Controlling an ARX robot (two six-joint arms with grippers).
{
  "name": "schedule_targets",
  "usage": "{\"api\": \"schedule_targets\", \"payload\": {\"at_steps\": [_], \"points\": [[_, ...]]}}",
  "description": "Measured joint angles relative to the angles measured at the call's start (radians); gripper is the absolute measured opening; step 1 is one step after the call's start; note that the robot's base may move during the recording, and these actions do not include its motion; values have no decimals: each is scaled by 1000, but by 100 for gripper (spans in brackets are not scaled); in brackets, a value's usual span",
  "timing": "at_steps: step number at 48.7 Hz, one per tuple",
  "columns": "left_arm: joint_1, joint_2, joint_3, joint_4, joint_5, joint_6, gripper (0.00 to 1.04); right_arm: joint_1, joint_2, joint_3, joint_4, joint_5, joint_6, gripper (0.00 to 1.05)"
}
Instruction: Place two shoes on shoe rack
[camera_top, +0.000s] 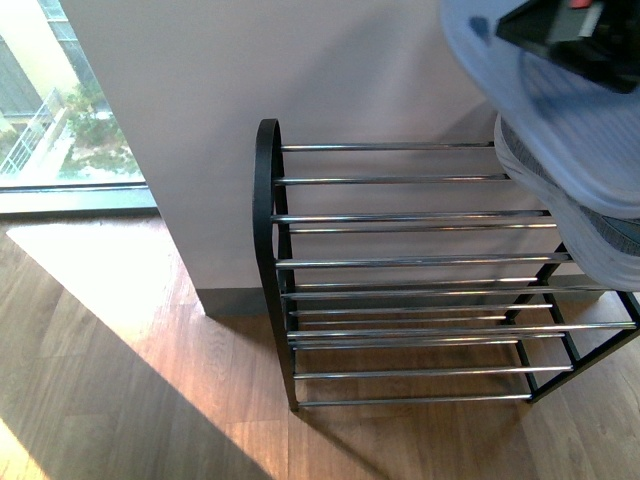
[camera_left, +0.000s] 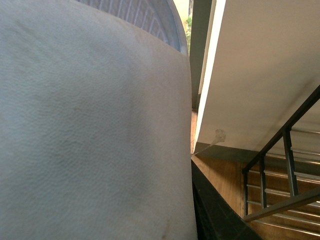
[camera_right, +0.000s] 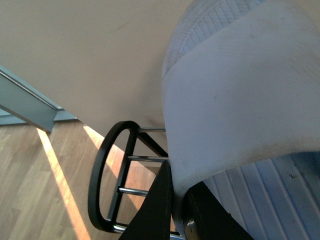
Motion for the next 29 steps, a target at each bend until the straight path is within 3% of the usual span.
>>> {"api": "schedule_targets", "payload": {"at_steps": [12,29], "points": [[0,0,0,0,0,0,2,77,293,259,-113,155,183,2],[0,0,0,0,0,0,2,60,548,487,-239,197,219,2]]}}
